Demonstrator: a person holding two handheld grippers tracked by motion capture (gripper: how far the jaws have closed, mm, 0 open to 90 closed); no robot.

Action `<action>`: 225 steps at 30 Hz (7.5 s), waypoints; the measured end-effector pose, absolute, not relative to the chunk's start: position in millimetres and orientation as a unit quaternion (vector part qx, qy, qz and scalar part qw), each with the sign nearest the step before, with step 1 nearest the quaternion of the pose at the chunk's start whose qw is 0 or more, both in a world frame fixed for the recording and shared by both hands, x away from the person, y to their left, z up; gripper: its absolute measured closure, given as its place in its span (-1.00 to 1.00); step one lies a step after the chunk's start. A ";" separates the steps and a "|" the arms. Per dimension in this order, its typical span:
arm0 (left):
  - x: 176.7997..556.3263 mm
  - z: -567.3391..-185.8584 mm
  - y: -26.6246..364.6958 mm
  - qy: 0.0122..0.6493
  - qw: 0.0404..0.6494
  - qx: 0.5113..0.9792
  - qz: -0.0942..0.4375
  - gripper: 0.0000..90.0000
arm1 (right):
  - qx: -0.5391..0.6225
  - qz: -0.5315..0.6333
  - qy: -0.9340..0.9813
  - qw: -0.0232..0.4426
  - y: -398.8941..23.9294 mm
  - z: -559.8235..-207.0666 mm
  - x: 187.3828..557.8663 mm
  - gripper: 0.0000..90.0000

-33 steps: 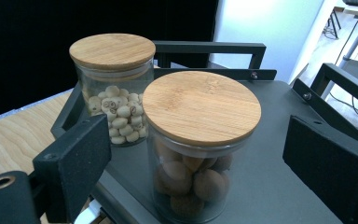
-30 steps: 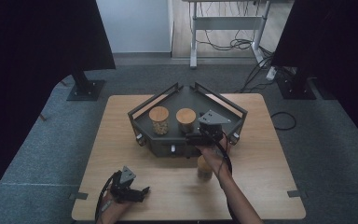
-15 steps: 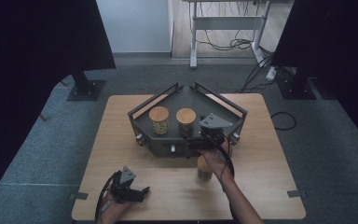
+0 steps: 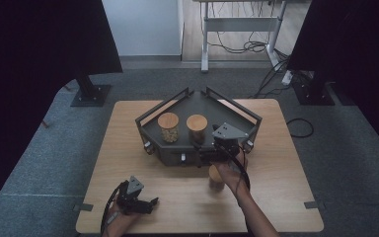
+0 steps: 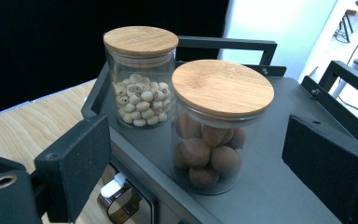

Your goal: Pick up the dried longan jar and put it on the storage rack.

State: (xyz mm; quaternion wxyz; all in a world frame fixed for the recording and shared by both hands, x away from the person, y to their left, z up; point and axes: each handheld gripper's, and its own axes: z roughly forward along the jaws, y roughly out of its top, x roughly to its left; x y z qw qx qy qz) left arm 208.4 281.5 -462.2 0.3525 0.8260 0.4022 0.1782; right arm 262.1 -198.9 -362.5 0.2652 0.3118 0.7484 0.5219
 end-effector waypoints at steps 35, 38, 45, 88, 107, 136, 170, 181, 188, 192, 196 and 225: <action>207.5 -462.6 280.9 0.404 0.353 0.825 0.180 -0.95 | 0.306 0.526 0.744 0.275 -217.0 -365.6 236.0 -0.82; 207.4 -462.5 280.7 0.404 0.353 0.825 0.180 -0.95 | 0.307 0.525 0.744 0.276 -218.9 -366.3 233.9 -0.82; 207.4 -462.6 280.8 0.404 0.353 0.824 0.180 -0.95 | 0.308 0.523 0.745 0.278 -222.7 -367.7 230.4 -0.82; 207.0 -462.2 280.3 0.405 0.351 0.825 0.180 -0.95 | 0.309 0.510 0.750 0.285 -239.0 -381.3 198.5 -0.82; 206.9 -462.1 280.2 0.405 0.351 0.825 0.180 -0.95 | 0.321 0.503 0.748 0.290 -250.2 -388.8 186.6 -0.81; 205.9 -462.5 279.3 0.407 0.351 0.823 0.181 -0.95 | 0.352 0.494 0.739 0.293 -272.2 -405.1 171.2 -0.81; 205.8 -462.2 279.2 0.406 0.350 0.824 0.181 -0.95 | 0.380 0.476 0.737 0.292 -285.7 -420.5 165.1 -0.80; 205.7 -462.2 279.2 0.406 0.351 0.824 0.181 -0.95 | 0.391 0.469 0.737 0.291 -290.3 -426.6 164.0 -0.80; 205.6 -462.2 279.1 0.406 0.351 0.824 0.181 -0.95 | 0.396 0.463 0.738 0.289 -291.6 -430.0 164.5 -0.80; 205.7 -462.2 279.2 0.406 0.351 0.824 0.181 -0.95 | 0.400 0.460 0.738 0.289 -293.0 -431.8 164.4 -0.80; 205.7 -462.2 279.2 0.406 0.351 0.824 0.181 -0.95 | 0.404 0.458 0.738 0.288 -294.3 -433.7 164.5 -0.80; 205.5 -462.3 279.0 0.406 0.351 0.824 0.181 -0.95 | 0.426 0.432 0.747 0.273 -299.2 -446.7 171.7 -0.81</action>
